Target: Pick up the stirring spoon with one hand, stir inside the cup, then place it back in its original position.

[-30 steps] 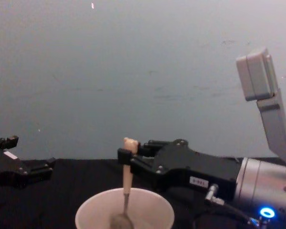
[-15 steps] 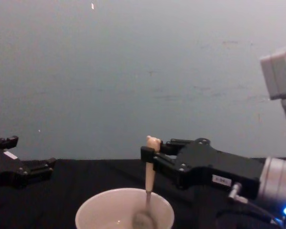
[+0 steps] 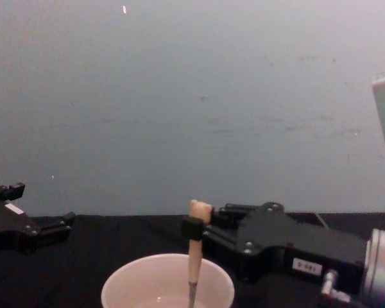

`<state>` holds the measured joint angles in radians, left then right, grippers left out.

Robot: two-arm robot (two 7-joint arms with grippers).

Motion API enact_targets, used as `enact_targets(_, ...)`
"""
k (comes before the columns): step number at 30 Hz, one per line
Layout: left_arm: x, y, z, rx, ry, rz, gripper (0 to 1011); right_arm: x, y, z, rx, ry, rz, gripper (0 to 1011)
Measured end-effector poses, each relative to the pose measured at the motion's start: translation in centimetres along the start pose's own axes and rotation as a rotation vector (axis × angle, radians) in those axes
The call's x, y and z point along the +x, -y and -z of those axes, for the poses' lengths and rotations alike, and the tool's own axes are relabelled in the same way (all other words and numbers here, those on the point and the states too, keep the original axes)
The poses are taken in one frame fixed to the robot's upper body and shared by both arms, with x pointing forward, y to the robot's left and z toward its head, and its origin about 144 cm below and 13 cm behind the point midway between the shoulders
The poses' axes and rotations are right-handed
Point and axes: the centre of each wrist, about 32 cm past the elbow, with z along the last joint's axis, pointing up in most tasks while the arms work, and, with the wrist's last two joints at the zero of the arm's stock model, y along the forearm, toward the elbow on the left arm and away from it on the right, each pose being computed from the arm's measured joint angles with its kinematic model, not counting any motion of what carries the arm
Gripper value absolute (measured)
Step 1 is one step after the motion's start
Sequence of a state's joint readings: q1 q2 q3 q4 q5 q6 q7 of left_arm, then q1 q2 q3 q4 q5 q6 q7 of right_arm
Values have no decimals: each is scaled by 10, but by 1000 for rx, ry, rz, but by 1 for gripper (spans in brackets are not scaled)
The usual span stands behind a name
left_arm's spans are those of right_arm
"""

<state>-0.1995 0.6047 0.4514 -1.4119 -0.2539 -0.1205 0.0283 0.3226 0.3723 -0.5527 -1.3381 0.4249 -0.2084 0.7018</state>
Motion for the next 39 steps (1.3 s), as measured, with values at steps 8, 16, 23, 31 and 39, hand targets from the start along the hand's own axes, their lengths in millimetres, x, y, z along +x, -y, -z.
enact_targets(8, 0, 0, 0, 0, 0, 0, 1002, -8, -12, 1, 9, -12, -45, 213)
enact_targets(16, 0, 0, 0, 0, 0, 0, 1001, -2, -30, 1, 30, 4, -44, 213)
enact_targets(23, 0, 0, 0, 0, 0, 0, 1001, 9, -41, -2, 48, 26, -21, 213)
enact_targets(31, 0, 0, 0, 0, 0, 0, 1001, 18, -39, -2, 42, 39, 16, 213)
enact_targets(39, 0, 0, 0, 0, 0, 0, 1001, 23, -30, -4, 39, 47, 45, 213)
